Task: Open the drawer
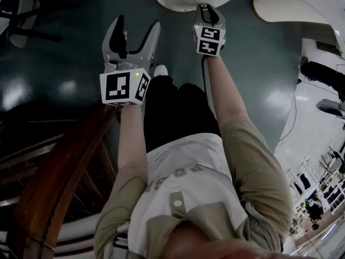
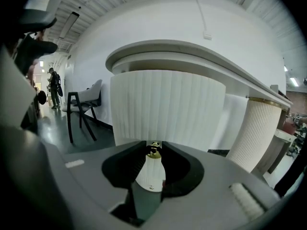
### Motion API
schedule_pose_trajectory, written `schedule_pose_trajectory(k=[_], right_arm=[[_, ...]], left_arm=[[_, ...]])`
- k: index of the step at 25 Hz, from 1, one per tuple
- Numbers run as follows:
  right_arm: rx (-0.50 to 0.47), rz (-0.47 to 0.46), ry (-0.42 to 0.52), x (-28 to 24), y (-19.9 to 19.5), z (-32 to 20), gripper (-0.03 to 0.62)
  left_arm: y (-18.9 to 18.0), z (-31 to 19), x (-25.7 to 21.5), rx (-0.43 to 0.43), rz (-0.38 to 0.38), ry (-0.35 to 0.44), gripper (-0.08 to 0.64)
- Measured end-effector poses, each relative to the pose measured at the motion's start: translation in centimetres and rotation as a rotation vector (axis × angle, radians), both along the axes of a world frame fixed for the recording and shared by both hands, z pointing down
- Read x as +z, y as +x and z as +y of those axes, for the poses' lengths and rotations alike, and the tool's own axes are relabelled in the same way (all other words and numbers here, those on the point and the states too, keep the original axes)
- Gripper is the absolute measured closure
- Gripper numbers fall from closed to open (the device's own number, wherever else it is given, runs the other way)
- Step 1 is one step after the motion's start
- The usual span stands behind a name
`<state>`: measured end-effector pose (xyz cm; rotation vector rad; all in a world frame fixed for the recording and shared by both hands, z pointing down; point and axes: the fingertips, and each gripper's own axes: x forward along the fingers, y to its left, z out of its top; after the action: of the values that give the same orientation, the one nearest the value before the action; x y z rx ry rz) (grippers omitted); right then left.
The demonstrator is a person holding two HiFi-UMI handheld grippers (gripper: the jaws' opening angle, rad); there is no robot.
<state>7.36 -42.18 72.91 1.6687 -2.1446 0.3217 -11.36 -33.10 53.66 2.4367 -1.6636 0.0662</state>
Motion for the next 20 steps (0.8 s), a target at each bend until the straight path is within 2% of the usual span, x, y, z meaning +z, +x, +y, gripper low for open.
schedule_pose_trajectory(k=[6, 20], right_arm=[[-0.025, 0.006, -0.012, -0.1, 0.3, 2.7, 0.486], [-0.048, 0.011, -0.091, 0.7, 0.8, 7.9, 0.486]], left_arm=[[0.4, 3.1, -1.2, -0.026, 0.040, -0.009, 0.193], [2.1, 8.0, -3.4, -0.021, 0.008, -0.035, 0.192]])
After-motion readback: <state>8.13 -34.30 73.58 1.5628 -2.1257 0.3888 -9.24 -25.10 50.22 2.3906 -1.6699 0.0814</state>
